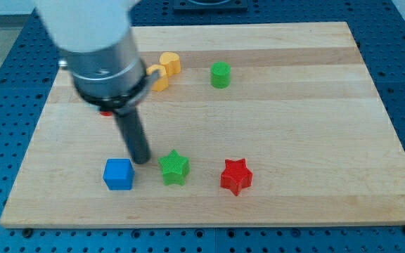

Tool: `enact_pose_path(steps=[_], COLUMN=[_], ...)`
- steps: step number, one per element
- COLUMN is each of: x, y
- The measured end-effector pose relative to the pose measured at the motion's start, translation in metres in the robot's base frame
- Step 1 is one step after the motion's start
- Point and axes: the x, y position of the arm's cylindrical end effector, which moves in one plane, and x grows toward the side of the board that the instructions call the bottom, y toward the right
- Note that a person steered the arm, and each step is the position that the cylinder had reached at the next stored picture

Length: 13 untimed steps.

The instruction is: Put the red circle to the left of the blue cube

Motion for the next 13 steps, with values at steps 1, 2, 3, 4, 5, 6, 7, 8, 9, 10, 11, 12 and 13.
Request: enact_pose_path(steps=[1,2,3,4,5,6,7,8,9,10,11,12,13], x=[0.0,0.0,-0.007,-0.049,-0.098,-0.134,-0.145,-0.145,-0.144,-0.144,-0.144,-0.138,-0.128], y=[0.047,0.048,0.053,0.04,0.027,-0.007,-0.034,-0.038,-0.08,-0.091,-0.094,-0.097,-0.103])
